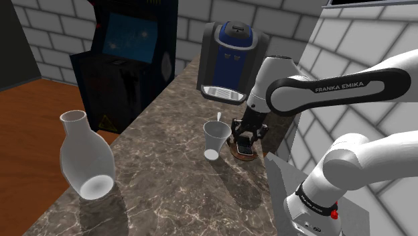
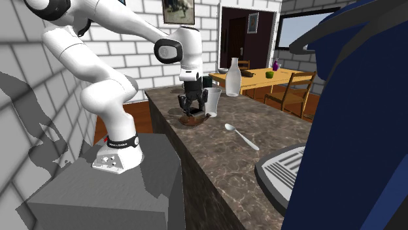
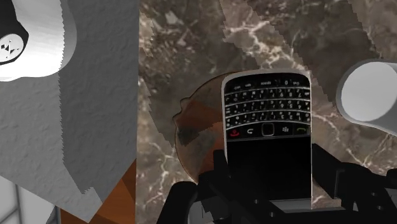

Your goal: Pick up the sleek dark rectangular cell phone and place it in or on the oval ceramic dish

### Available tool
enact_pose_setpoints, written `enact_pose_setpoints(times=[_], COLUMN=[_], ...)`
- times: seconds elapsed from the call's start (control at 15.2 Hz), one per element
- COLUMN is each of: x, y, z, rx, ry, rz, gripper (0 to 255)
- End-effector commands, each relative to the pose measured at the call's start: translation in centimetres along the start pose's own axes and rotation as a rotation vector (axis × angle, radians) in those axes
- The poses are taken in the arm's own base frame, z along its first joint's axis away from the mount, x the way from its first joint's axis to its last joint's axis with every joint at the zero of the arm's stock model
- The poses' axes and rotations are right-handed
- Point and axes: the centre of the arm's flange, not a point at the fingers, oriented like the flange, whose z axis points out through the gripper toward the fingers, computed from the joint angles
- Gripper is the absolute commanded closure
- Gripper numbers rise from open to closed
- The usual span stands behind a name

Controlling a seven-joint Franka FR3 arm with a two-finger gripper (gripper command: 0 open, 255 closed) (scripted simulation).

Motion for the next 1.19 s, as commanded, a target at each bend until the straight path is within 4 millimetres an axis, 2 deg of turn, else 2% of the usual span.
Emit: enact_pose_setpoints(times=[0.0, 0.33, 0.59, 1.12], x=[0.0, 0.0, 0.0, 0.0], y=[0.0, 0.0, 0.0, 0.0], z=[0.0, 0.0, -5.0, -5.0], rx=[0.0, 0.0, 0.0, 0.0], ry=[0.0, 0.0, 0.0, 0.0], rz=[0.0, 0.0, 0.0, 0.0], gripper=[0, 0, 0, 0])
